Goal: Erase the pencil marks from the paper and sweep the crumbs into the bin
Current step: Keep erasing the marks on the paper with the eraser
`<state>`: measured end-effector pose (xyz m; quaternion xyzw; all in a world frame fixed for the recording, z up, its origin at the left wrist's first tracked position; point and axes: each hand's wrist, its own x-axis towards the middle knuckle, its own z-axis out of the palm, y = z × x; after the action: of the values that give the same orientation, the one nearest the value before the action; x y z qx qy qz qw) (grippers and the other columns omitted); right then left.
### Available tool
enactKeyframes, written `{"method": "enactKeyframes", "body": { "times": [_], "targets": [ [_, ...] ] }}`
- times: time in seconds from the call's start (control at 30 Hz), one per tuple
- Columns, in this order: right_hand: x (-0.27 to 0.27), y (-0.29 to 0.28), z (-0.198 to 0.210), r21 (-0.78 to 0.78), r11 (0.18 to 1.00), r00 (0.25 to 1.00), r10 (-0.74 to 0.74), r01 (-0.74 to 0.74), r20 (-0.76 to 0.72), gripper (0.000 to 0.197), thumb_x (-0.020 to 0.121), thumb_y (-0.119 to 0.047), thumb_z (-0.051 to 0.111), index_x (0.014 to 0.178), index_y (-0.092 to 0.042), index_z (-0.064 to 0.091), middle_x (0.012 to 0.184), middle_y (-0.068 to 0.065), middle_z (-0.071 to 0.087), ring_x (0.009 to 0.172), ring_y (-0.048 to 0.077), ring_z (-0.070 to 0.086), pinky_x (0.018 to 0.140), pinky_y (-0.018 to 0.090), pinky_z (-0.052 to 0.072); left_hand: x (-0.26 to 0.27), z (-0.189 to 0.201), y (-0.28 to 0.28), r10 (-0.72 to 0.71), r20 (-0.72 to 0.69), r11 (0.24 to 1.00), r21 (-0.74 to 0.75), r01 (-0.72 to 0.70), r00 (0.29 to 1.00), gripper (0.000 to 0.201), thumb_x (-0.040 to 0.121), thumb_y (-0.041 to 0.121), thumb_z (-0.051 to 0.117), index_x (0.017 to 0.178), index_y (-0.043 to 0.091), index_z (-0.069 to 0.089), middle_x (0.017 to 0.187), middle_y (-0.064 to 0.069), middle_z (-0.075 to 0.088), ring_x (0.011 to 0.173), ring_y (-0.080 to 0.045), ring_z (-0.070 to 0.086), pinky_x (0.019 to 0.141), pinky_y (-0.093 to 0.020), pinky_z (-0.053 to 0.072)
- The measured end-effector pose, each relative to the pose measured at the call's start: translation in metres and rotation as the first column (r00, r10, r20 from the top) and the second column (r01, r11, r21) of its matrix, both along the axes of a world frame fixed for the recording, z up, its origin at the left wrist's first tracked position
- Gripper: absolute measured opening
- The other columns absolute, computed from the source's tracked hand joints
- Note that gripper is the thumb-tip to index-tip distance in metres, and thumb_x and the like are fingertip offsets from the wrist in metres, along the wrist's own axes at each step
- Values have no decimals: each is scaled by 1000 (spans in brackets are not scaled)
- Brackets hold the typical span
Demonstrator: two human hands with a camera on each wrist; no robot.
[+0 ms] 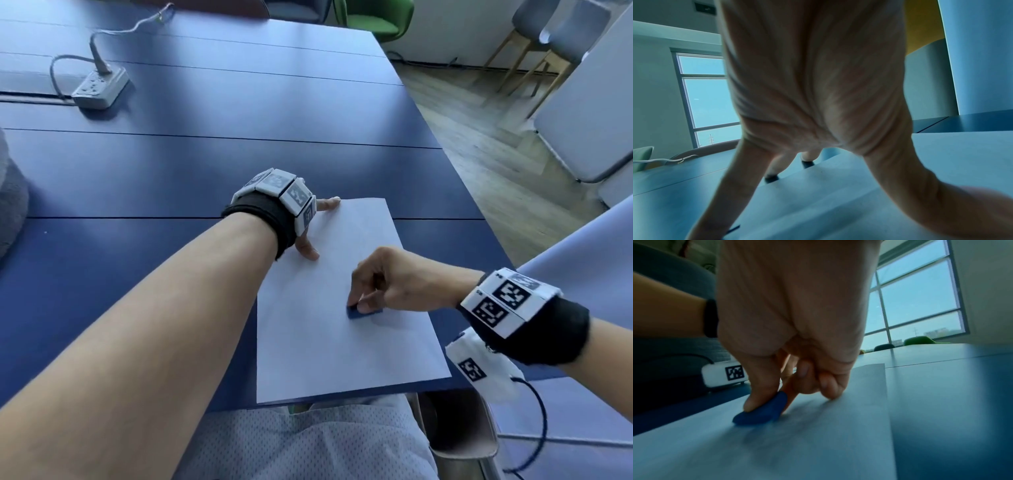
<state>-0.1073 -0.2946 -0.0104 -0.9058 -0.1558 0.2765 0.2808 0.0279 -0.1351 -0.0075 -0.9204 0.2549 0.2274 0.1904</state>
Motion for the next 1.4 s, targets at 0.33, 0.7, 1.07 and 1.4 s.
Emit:
{"method": "enactKeyframes", "body": {
  "times": [0.33, 0.7, 1.07, 1.4],
  "targets": [
    [-15, 4, 3, -81, 994, 995, 74, -68, 65, 16, 78, -12, 73, 83, -26, 76, 77, -1, 61, 66, 14, 52, 60, 26, 44, -5, 4, -2, -28, 17, 999, 40, 28, 999, 124, 59, 81, 68, 143, 56, -19, 160, -15, 18, 123, -33, 51, 100, -44, 45],
    [-15, 2, 1, -6, 999, 987, -35, 36, 155, 16, 79, -10, 74, 83, -25, 77, 73, -7, 57, 62, 7, 45, 59, 18, 40, -5, 3, -2, -36, 13, 999, 35, 35, 999, 124, 60, 79, 69, 144, 55, -19, 161, -12, 18, 128, -32, 48, 100, -44, 43],
    [-21, 11, 0, 23, 998, 987, -67, 64, 147, 14, 79, -12, 75, 82, -25, 76, 71, -6, 59, 59, 7, 46, 57, 19, 41, -6, 3, -1, -21, 10, 1000, 22, 21, 1000, 123, 61, 78, 70, 144, 55, -18, 162, -11, 16, 127, -33, 50, 101, -46, 43],
    [-28, 14, 4, -46, 998, 997, 39, -36, 62, 13, 81, -16, 73, 88, -27, 75, 79, -4, 62, 68, 8, 53, 62, 18, 45, -6, 3, 1, 17, 10, 1000, -6, -17, 1000, 128, 47, 87, 67, 137, 63, -21, 160, -16, 16, 114, -36, 58, 96, -47, 49]
  ]
}}
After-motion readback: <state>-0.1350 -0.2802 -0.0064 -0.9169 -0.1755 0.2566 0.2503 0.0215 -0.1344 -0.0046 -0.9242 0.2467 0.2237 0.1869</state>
